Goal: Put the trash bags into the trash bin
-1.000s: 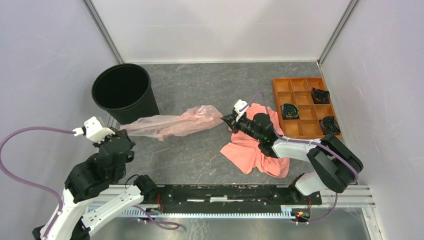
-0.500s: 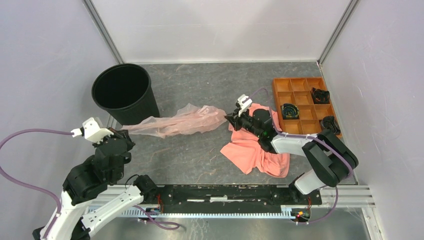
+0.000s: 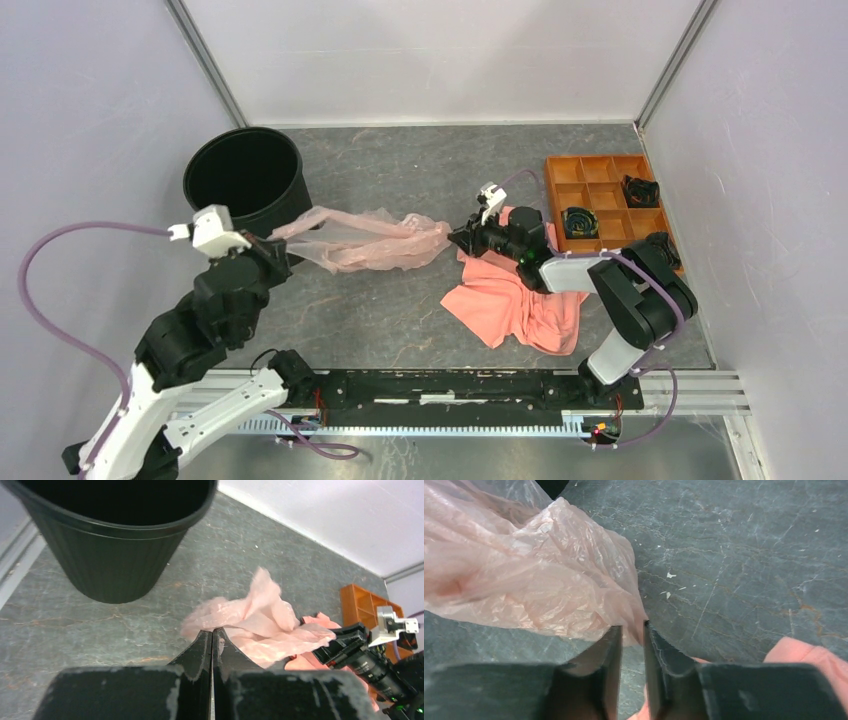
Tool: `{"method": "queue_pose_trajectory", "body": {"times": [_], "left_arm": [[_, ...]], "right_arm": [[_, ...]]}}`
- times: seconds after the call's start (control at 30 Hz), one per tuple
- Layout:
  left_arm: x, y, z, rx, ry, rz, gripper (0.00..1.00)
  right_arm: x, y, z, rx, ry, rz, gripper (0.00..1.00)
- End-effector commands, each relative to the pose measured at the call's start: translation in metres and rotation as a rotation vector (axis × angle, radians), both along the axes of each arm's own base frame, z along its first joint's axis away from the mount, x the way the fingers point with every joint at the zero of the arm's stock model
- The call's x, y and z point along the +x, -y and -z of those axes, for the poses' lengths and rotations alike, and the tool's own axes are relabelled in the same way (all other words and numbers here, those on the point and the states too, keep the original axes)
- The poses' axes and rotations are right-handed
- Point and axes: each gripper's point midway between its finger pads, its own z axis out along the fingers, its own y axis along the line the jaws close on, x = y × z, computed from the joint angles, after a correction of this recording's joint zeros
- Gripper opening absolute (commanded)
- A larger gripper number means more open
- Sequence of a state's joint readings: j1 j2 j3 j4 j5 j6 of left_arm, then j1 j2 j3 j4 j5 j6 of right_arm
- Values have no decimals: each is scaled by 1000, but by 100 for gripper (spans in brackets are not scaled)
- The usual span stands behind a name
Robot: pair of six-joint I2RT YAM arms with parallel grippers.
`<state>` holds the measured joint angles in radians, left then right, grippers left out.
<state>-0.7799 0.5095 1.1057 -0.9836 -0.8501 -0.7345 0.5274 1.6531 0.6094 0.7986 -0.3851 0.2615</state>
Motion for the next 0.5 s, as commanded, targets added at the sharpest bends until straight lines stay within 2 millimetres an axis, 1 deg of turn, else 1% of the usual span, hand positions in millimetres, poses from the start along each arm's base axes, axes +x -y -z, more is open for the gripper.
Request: {"method": "queue_pose_trajectory", "body": {"times": [0.0, 0.03, 0.07, 0.1, 0.2, 0.23, 0.27, 0.33, 0.4, 0.47], "left_arm": [[17, 39, -9, -2, -30, 118, 2], [20, 44, -6, 1, -43, 130, 2], [22, 48, -3, 6, -56, 134, 2], [23, 50, 0, 9, -67, 133, 2], [26, 58, 7, 4, -86, 148, 2], [28, 61, 8, 1, -87, 160, 2], [29, 65, 8, -1, -87, 169, 2], [32, 71, 8, -2, -88, 189, 2], [35, 79, 8, -1, -91, 212, 2], [38, 86, 9, 3, -94, 239, 2]], "right_arm": [[3, -7, -28, 13, 77, -34, 38], [1, -4, -32, -2, 101, -31, 45], [-2, -2, -40, -12, 138, -34, 53], [-6, 1, -48, -34, 182, -40, 59], [-15, 12, -61, -173, 317, -27, 71], [-20, 16, -68, -210, 371, -18, 75], [-29, 13, -80, -213, 427, -30, 77], [-53, 0, -97, -177, 517, -90, 82], [-73, -17, -113, -110, 587, -155, 85], [-87, -38, -134, -11, 638, -247, 87]]}}
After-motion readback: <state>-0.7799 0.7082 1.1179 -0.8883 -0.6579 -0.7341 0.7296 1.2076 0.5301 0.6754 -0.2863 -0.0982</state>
